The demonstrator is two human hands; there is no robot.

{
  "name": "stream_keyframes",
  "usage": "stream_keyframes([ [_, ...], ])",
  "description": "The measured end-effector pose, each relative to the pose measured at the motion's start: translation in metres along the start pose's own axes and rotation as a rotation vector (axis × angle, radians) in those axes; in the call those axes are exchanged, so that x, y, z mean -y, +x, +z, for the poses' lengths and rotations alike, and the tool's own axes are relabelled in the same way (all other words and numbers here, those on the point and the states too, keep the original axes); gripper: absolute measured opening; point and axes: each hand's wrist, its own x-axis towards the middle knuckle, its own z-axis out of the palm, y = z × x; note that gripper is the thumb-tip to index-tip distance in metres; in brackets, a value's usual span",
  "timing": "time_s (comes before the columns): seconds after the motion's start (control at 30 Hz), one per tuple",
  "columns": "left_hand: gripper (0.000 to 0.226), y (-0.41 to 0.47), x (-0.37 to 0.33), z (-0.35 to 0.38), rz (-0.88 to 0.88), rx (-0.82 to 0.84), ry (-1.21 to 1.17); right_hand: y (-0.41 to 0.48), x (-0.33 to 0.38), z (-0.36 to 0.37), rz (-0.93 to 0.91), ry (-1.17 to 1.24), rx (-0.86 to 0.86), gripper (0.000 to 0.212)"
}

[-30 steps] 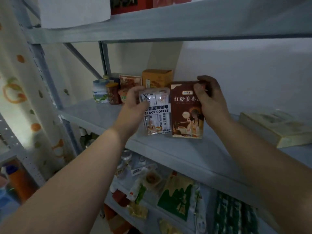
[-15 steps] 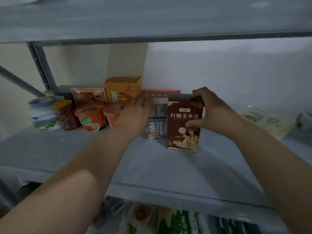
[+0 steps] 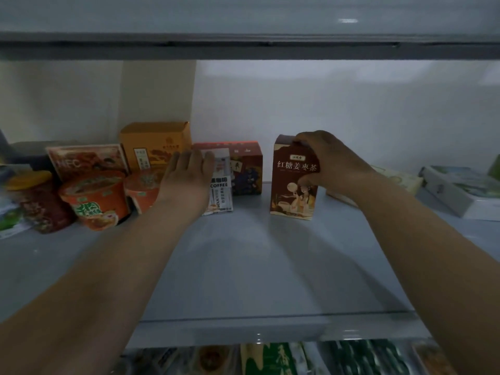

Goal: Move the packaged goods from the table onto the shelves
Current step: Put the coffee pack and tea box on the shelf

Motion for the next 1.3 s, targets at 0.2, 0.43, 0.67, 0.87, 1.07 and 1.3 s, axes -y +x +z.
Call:
stream_keyframes([
  [0.2, 0.095, 0.005, -0.010, 0.007, -0.054, -0.023, -0.051, 0.025, -0.015, 0.017, -0.109, -0.171, -0.043, 0.088],
  [0.43, 0.083, 0.013, -0.033, 0.014, -0.045, -0.099, -0.009, 0.069, -0.037, 0.042, -0.147, -0.144, -0.052, 0.092],
  [0.67, 0.081, 0.009, -0.028, 0.015, -0.089, -0.085, 0.012, 0.095, -0.047, 0.053, -0.215, -0.078, -0.014, 0.096],
  [0.87, 0.089, 0.011, -0.017, 0.009, -0.060, -0.039, -0.066, 0.092, -0.045, 0.056, -0.185, -0.039, -0.049, 0.095],
  [1.07, 0.085, 0.013, -0.027, 0.004, -0.026, -0.068, -0.097, 0.064, -0.053, 0.056, -0.151, -0.076, -0.062, 0.097],
  [1.3, 0.081, 0.027, -0.096, -0.004, 0.228, -0.095, -0.257, -0.003, -0.101, 0.021, 0.256, -0.283, 0.091, 0.094],
])
